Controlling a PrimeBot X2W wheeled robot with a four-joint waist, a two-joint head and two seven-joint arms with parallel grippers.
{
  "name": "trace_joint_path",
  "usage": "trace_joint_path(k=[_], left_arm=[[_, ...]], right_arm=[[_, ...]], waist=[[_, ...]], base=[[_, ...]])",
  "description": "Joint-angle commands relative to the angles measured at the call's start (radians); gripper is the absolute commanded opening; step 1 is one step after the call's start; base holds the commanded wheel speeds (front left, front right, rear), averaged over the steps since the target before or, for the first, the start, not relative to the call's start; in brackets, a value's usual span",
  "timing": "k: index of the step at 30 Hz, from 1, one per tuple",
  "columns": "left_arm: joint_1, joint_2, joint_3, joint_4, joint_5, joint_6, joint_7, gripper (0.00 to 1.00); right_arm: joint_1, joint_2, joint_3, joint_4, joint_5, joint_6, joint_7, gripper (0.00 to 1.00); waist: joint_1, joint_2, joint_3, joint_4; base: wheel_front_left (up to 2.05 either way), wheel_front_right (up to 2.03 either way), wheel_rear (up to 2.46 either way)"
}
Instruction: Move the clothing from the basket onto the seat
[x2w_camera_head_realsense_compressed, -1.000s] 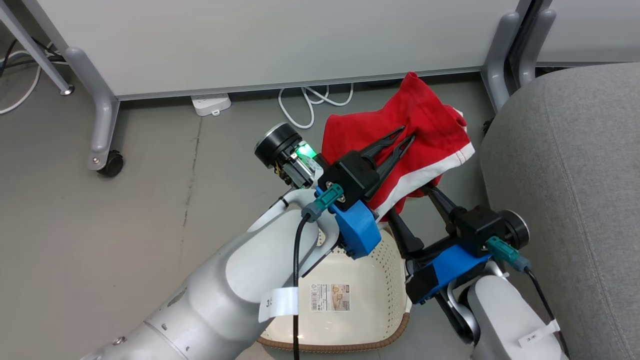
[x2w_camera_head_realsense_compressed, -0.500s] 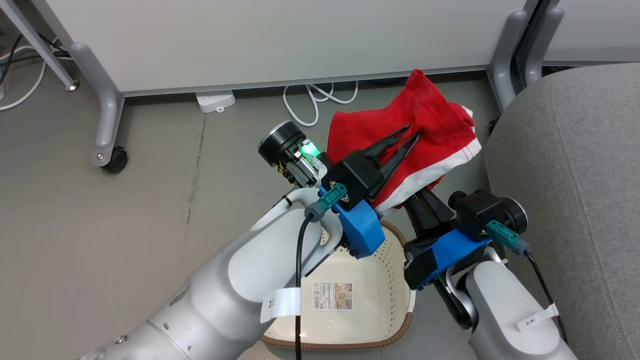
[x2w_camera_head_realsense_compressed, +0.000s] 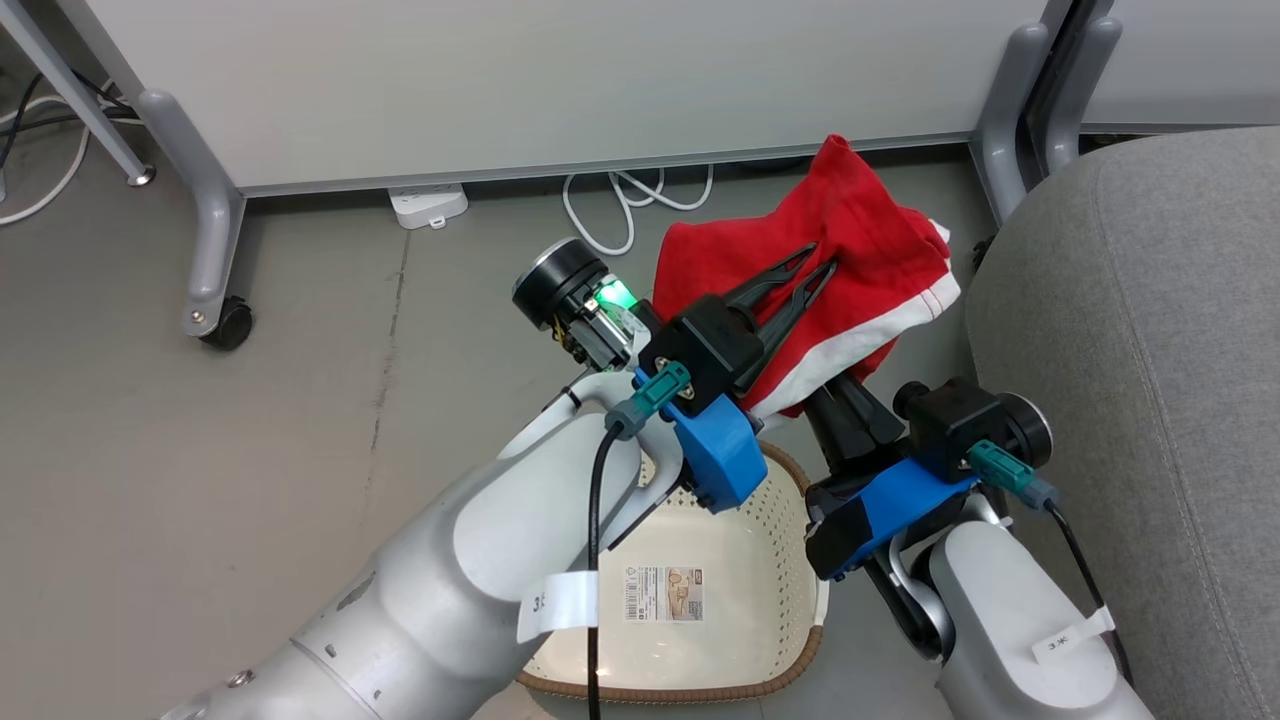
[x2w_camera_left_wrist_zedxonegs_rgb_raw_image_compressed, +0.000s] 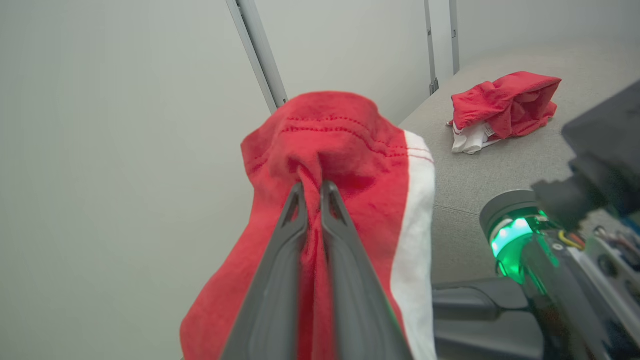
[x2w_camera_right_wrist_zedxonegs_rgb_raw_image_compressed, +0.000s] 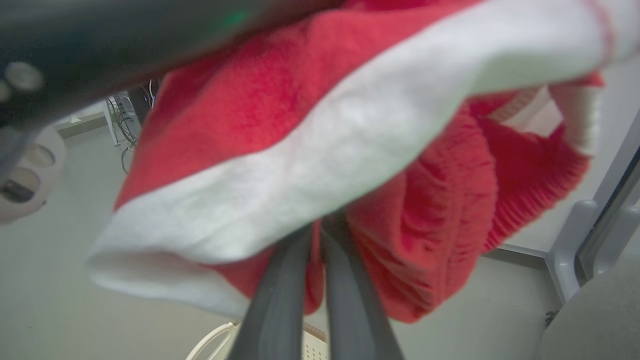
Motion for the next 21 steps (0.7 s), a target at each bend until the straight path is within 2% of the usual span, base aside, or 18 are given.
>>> trace_joint_path(k=[1,2,3,4,21], left_arm=[[-0.008,-0.002,0.006,0.000,0.007,0.001,-0.005,0.00],[-0.007,-0.002,0.008,0.001,0.006,0.002,-0.005,0.00],[-0.008,-0.002,0.010,0.001,0.007,0.006,-0.005,0.48],[-0.008,-0.002,0.011,-0.001,0.010,0.008,-0.005,1.00],[0.008,-0.002,0.031,-0.006,0.034,0.007,-0.004,1.00]], right_arm=[[-0.010,0.001,0.003,-0.001,-0.001,0.000,-0.003,0.00],[-0.010,0.001,0.003,-0.001,-0.001,0.000,-0.003,0.00],[-0.009,0.001,0.003,-0.002,-0.001,0.000,-0.003,0.00],[-0.009,0.001,0.004,-0.002,-0.001,0.000,-0.003,0.00],[0.003,0.001,-0.004,0.001,-0.009,0.000,-0.004,0.00]], waist=[[0.0000,0.0000,0.000,0.000],[0.0000,0.0000,-0.001,0.000],[0.0000,0.0000,-0.001,0.000],[0.0000,0.0000,-0.001,0.000],[0.0000,0.0000,-0.003,-0.010]], base=[[0.00,0.00,0.00],[0.00,0.00,0.00],[0.00,0.00,0.00],[0.00,0.00,0.00],[0.00,0.00,0.00]])
